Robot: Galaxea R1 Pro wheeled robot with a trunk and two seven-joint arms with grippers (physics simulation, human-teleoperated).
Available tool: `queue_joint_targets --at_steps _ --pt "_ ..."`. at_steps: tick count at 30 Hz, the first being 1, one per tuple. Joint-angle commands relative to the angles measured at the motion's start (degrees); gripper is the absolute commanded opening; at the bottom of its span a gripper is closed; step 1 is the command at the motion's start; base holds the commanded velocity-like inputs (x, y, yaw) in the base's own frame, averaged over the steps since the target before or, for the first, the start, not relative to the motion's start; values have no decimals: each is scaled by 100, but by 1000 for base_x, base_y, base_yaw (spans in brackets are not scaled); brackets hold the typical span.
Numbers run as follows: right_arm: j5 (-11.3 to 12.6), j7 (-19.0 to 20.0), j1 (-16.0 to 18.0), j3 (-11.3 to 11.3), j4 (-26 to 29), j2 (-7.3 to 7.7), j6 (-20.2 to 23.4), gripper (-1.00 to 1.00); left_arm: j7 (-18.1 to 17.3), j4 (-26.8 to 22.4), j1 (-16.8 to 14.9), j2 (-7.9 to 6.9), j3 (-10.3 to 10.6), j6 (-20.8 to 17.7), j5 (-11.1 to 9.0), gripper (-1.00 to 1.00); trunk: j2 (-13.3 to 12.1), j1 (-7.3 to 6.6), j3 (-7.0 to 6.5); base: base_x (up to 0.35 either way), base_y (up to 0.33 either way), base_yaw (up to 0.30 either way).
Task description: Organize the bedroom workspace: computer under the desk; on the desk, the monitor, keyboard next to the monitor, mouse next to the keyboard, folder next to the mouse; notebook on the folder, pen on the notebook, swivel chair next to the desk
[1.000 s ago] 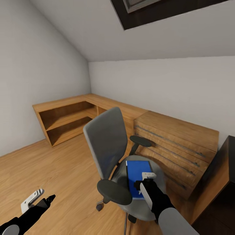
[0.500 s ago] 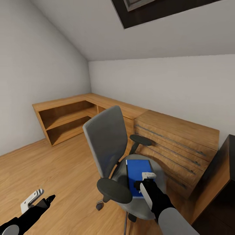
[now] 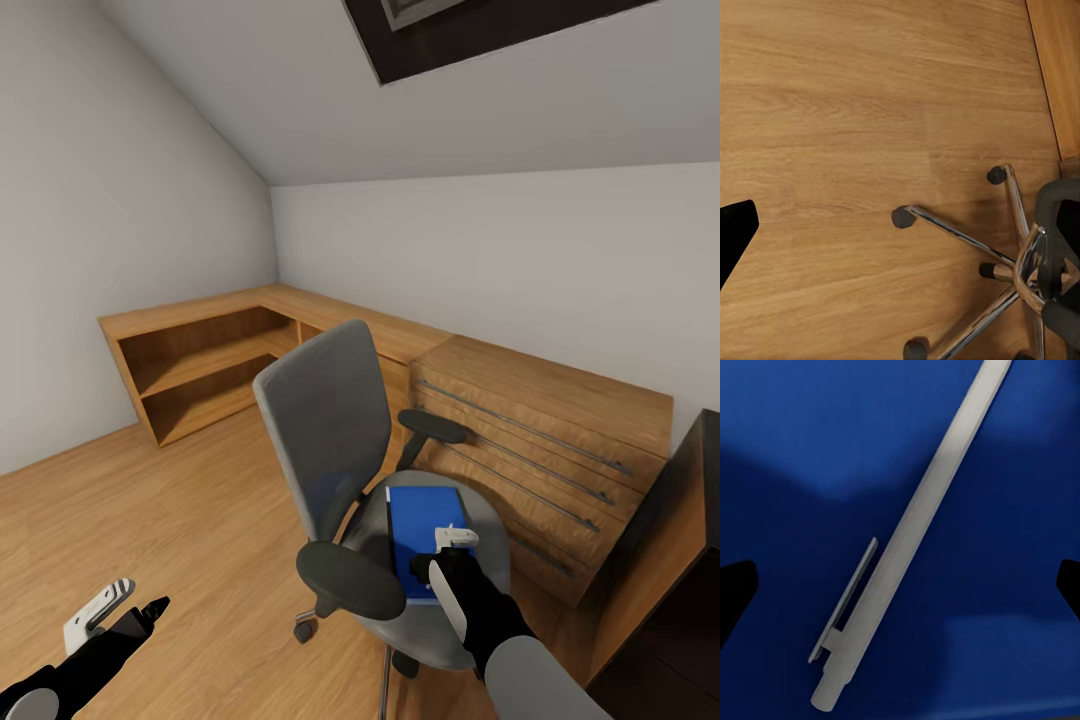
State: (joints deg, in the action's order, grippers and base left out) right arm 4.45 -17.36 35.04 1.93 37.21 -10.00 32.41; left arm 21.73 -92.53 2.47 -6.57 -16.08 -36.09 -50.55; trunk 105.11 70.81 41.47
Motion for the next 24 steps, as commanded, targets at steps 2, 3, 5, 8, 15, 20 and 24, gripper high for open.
queue_joint_targets --at_steps 2,3,5,8,15,20,24 --pt "47 -48 3 18 5 0 20 100 50 -10 3 -2 -1 -12 -61 100 3 0 5 0 0 0" --pt "47 -48 3 18 5 0 20 100 50 -10 5 -2 -1 -12 -61 100 3 0 5 0 0 0" --pt "47 -48 3 18 5 0 20 100 50 -10 5 -2 -1 -12 -61 100 3 0 5 0 0 0" --pt "47 -48 3 18 5 0 20 100 50 -10 1 -2 -1 -12 -61 100 3 0 5 0 0 0" --pt "47 -48 3 18 5 0 20 100 50 -10 4 -2 -1 -12 -61 100 123 66 58 0 0 0" --pt "46 -50 3 18 5 0 20 100 49 -10 6 -2 -1 -12 -62 100 163 88 76 0 0 0" --pt "44 -55 3 18 5 0 20 100 48 -10 5 -2 -1 -12 -62 100 163 88 76 0 0 0"
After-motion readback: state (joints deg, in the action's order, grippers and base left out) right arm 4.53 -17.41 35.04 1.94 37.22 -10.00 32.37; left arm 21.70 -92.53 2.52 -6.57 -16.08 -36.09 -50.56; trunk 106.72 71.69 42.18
